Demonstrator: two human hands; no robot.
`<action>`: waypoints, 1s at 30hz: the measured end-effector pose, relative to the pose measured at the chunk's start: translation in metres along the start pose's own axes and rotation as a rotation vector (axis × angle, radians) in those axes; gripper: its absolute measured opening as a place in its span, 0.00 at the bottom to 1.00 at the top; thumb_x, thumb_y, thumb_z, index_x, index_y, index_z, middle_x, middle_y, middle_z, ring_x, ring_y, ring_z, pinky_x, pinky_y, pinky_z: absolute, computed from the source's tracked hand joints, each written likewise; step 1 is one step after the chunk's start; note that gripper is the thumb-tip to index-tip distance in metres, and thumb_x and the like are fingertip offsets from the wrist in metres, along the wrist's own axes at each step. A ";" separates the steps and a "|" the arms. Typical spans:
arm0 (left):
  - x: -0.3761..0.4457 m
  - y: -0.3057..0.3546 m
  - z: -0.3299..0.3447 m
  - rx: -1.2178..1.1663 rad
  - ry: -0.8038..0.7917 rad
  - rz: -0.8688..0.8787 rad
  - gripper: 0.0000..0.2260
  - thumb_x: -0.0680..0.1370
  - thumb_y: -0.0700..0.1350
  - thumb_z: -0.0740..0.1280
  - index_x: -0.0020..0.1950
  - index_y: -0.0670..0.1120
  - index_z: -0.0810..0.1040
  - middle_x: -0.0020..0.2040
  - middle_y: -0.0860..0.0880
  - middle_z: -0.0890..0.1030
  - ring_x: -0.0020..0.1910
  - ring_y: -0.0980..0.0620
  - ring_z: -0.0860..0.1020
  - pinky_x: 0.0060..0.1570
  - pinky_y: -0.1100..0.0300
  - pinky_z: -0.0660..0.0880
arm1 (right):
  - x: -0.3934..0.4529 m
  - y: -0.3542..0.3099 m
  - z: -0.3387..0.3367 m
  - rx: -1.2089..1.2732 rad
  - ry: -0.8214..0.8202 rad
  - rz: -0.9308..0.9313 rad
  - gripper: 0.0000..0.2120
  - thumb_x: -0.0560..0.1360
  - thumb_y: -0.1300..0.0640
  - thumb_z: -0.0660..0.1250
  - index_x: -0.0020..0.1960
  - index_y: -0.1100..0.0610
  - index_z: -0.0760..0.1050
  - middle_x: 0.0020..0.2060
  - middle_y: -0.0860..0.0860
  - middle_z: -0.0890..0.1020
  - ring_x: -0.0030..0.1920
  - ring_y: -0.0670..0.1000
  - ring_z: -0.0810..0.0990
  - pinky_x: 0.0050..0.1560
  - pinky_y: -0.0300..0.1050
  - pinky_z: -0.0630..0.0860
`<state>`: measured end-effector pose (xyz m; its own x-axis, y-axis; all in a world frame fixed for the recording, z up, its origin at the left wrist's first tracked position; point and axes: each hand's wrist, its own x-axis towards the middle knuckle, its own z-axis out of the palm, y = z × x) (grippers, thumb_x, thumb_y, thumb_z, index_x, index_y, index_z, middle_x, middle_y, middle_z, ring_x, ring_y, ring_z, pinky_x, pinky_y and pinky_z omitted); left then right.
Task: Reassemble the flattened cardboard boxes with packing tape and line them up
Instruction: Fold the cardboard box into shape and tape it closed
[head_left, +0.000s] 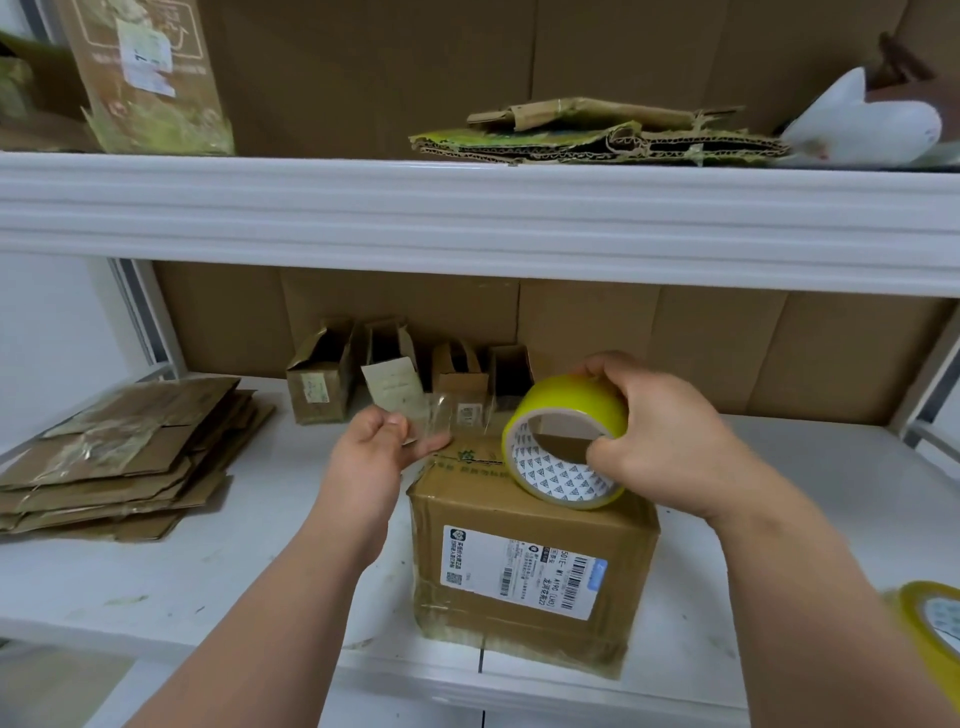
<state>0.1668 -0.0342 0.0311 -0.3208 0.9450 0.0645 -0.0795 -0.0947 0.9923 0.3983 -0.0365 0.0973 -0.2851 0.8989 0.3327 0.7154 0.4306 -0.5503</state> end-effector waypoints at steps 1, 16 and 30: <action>0.000 0.000 0.000 -0.002 0.005 -0.003 0.09 0.85 0.42 0.54 0.51 0.42 0.71 0.59 0.38 0.80 0.48 0.52 0.85 0.66 0.45 0.71 | 0.001 0.002 0.001 -0.001 0.003 0.023 0.26 0.68 0.61 0.70 0.63 0.44 0.71 0.50 0.46 0.79 0.48 0.48 0.78 0.43 0.40 0.74; -0.008 -0.007 0.005 -0.083 0.057 -0.014 0.08 0.85 0.41 0.55 0.54 0.39 0.72 0.45 0.45 0.86 0.52 0.52 0.84 0.51 0.58 0.75 | -0.014 0.048 -0.017 0.788 0.091 -0.018 0.29 0.54 0.55 0.80 0.53 0.55 0.76 0.36 0.50 0.83 0.33 0.46 0.81 0.31 0.36 0.74; -0.006 -0.003 0.008 -0.201 0.093 -0.064 0.10 0.85 0.37 0.52 0.48 0.41 0.70 0.31 0.49 0.84 0.49 0.47 0.85 0.63 0.50 0.75 | -0.009 0.036 -0.036 0.374 0.105 -0.027 0.26 0.50 0.36 0.75 0.45 0.44 0.79 0.30 0.45 0.81 0.27 0.41 0.73 0.29 0.35 0.68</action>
<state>0.1761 -0.0372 0.0284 -0.3941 0.9189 -0.0169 -0.2862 -0.1052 0.9524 0.4496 -0.0326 0.1023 -0.2200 0.8818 0.4171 0.4208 0.4716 -0.7749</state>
